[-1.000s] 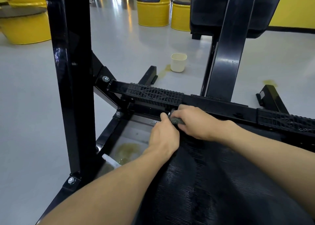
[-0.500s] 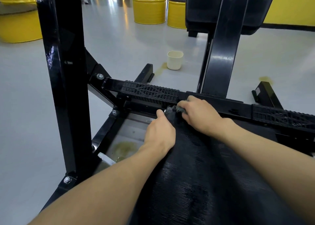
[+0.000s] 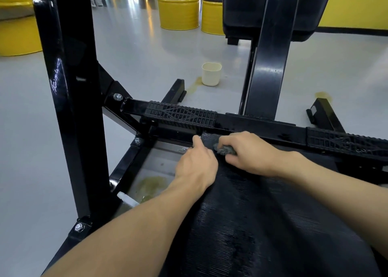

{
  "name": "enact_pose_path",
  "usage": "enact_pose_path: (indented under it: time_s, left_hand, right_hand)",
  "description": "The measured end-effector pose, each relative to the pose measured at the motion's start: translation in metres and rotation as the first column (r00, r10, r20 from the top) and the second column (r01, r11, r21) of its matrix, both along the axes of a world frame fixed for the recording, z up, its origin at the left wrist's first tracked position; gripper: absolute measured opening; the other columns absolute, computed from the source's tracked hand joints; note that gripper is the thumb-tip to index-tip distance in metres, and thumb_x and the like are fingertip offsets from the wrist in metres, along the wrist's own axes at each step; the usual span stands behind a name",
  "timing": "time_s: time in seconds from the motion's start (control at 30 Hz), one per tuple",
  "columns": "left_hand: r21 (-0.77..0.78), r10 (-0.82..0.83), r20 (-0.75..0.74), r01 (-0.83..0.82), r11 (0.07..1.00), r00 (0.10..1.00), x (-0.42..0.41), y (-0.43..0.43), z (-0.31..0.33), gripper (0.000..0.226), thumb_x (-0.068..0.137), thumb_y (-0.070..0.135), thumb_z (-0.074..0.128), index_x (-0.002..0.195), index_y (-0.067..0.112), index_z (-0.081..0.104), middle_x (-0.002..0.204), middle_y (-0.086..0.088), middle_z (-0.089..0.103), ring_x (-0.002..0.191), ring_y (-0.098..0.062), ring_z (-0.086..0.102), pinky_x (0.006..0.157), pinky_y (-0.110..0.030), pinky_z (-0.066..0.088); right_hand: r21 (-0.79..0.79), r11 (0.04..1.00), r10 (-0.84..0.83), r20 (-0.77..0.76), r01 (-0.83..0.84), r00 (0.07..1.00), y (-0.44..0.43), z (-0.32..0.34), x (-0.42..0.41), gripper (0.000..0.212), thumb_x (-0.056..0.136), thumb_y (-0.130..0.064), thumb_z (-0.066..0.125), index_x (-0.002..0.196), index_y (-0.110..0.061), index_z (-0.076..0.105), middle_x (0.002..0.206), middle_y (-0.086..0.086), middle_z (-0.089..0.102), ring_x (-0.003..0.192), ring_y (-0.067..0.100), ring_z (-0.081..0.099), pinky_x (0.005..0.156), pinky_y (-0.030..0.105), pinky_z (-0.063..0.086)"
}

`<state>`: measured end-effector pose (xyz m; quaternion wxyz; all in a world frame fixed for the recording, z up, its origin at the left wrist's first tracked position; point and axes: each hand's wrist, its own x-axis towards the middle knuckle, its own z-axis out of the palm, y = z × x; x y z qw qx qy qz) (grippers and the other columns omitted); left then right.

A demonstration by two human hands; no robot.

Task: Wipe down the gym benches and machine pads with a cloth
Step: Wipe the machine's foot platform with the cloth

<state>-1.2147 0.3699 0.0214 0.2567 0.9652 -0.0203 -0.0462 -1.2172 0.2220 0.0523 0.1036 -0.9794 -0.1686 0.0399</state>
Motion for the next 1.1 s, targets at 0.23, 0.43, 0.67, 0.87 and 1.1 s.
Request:
enact_pose_path:
  time_s: [0.23, 0.43, 0.67, 0.87, 1.1]
  left_hand:
    - [0.039, -0.002, 0.016, 0.002, 0.999, 1.0, 0.0, -0.001, -0.003, 0.019, 0.103, 0.024, 0.027, 0.115, 0.012, 0.033, 0.109, -0.018, 0.064, 0.098, -0.038, 0.06, 0.071, -0.038, 0.035]
    - [0.054, -0.011, 0.027, 0.009, 0.999, 1.0, 0.0, -0.001, -0.002, 0.022, 0.104, 0.024, 0.026, 0.118, 0.01, 0.034, 0.107, -0.019, 0.063, 0.097, -0.038, 0.059, 0.07, -0.039, 0.036]
    - [0.043, -0.034, 0.017, 0.033, 0.999, 0.999, -0.002, 0.0, -0.002, 0.022, 0.104, 0.034, 0.028, 0.109, 0.013, 0.032, 0.105, -0.016, 0.059, 0.087, -0.032, 0.049, 0.073, -0.039, 0.036]
    - [0.063, -0.036, -0.003, 0.036, 0.997, 0.999, -0.005, 0.0, 0.001, 0.034, 0.099, 0.048, 0.035, 0.107, 0.015, 0.032, 0.097, -0.008, 0.054, 0.084, -0.029, 0.048, 0.071, -0.038, 0.036]
    - [0.085, -0.031, -0.015, 0.032, 0.996, 0.999, -0.005, 0.0, 0.001, 0.036, 0.099, 0.049, 0.034, 0.11, 0.015, 0.033, 0.102, -0.01, 0.059, 0.084, -0.029, 0.05, 0.071, -0.038, 0.037]
  right_hand:
    - [-0.036, 0.994, -0.098, 0.1, 0.102, 0.99, -0.002, -0.003, 0.007, 0.018, 0.088, -0.022, 0.055, 0.106, -0.024, 0.059, 0.101, 0.004, 0.06, 0.092, 0.033, 0.059, 0.073, 0.037, 0.046]
    - [-0.016, 0.994, -0.108, 0.093, 0.11, 0.99, -0.02, -0.002, 0.006, 0.018, 0.089, -0.024, 0.055, 0.106, -0.03, 0.059, 0.104, 0.0, 0.059, 0.093, 0.032, 0.06, 0.076, 0.04, 0.049]
    - [0.057, 0.998, 0.008, -0.022, -0.006, 1.0, -0.014, -0.003, -0.012, 0.019, 0.084, -0.021, 0.059, 0.102, -0.028, 0.062, 0.1, -0.002, 0.06, 0.091, 0.025, 0.058, 0.078, 0.036, 0.048]
    - [-0.01, 0.982, -0.184, 0.186, 0.19, 0.965, -0.027, -0.011, 0.003, 0.016, 0.09, -0.023, 0.052, 0.105, -0.025, 0.057, 0.1, 0.002, 0.054, 0.088, 0.036, 0.059, 0.07, 0.037, 0.042]
    - [-0.018, 0.993, -0.112, 0.094, 0.114, 0.989, -0.038, -0.004, -0.006, 0.021, 0.088, -0.023, 0.056, 0.107, -0.029, 0.06, 0.103, -0.001, 0.059, 0.092, 0.032, 0.06, 0.076, 0.039, 0.048]
